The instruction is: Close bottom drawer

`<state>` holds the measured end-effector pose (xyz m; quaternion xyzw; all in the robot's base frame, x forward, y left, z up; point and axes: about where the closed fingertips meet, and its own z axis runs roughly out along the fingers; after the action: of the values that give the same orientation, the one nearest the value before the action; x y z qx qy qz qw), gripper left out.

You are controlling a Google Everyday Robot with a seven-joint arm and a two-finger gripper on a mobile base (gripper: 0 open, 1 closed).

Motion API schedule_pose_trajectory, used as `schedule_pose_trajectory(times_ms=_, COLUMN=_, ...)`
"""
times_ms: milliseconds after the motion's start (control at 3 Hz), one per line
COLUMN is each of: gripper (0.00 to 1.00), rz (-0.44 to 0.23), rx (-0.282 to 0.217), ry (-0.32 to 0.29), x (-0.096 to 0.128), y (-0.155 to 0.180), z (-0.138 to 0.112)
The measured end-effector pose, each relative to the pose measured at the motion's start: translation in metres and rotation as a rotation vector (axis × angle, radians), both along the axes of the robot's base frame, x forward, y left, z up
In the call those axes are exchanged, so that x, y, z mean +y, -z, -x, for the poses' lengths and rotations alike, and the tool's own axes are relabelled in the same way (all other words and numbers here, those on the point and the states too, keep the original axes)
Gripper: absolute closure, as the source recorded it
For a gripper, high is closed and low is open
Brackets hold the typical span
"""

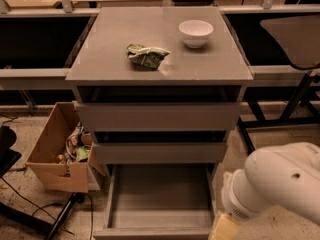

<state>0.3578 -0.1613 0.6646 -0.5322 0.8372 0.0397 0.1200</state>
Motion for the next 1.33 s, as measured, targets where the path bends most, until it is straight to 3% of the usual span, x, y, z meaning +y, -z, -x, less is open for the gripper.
schedule_pose_trajectory(times_ms=333, gripper=0.0, rz=-0.03, rx=0.045, ry=0.008, x=0.002, y=0.029, z=0.006)
schedule_pose_trajectory(times_ms=667, gripper=0.0, rz=-0.03, rx=0.045, ry=0.008, x=0.002, y=0.029, z=0.006)
schedule_pose_trajectory(times_ms=1000, gripper=0.0, rz=-0.021, rx=0.079, ry=0.013, x=-0.004, y=0.069, z=0.003)
schedule_pose_trajectory(times_ms=1333, gripper=0.0, rz=0.028, rx=0.153, ry=0.028, x=-0.031, y=0.185, z=-0.002)
